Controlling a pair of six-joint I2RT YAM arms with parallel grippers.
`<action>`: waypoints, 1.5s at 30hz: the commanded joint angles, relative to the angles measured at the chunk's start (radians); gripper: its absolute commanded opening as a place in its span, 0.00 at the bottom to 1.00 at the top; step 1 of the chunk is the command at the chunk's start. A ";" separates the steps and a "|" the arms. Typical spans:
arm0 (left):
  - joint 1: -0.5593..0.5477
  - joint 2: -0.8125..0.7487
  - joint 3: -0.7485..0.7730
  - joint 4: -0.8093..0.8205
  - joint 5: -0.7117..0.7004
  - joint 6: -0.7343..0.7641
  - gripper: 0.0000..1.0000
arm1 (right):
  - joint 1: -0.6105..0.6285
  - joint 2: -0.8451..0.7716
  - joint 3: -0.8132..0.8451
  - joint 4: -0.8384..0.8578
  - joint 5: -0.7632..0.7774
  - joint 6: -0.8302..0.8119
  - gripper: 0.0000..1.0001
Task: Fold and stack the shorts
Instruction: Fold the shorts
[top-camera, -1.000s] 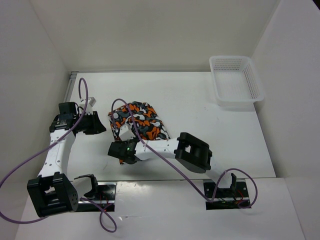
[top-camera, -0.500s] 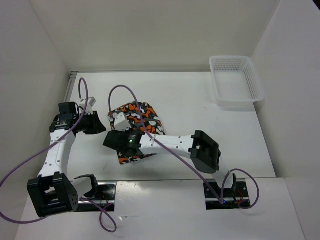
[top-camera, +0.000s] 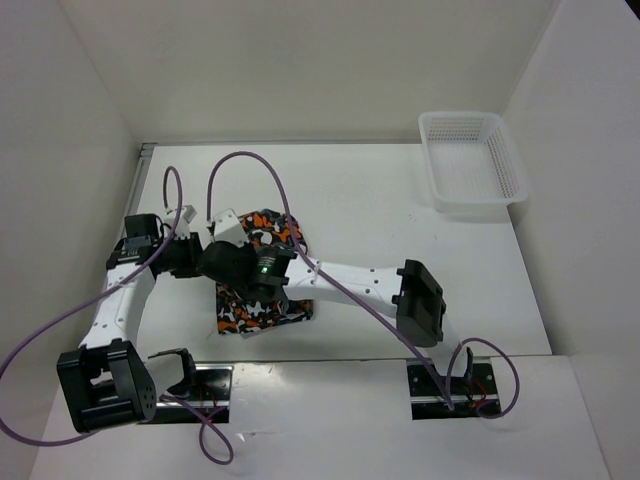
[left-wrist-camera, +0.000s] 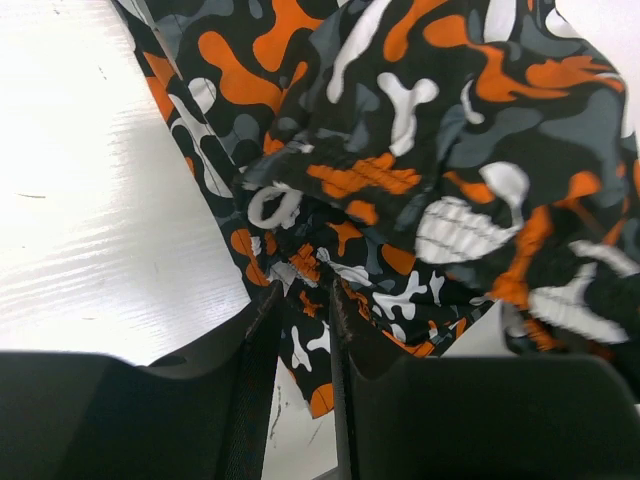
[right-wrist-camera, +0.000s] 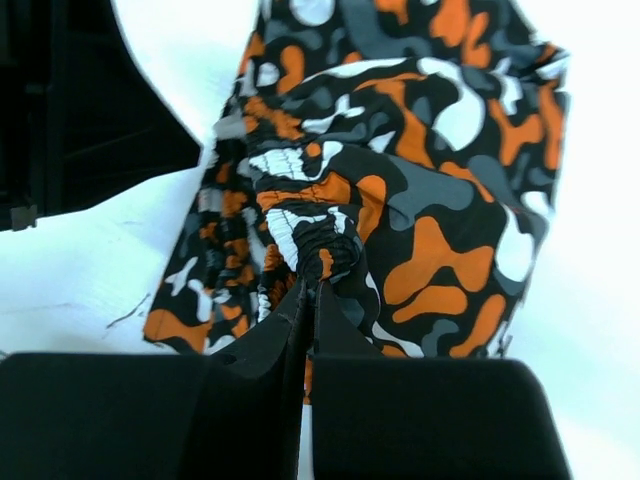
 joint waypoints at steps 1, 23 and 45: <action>0.006 -0.017 0.019 0.010 -0.002 0.004 0.33 | -0.003 0.024 0.017 0.086 -0.073 0.007 0.00; 0.006 0.008 -0.116 0.166 -0.176 0.004 0.28 | -0.046 0.239 0.135 0.221 -0.301 0.034 0.00; -0.027 -0.026 0.112 0.068 0.096 0.004 0.24 | -0.066 -0.274 -0.296 0.293 -0.168 0.092 0.45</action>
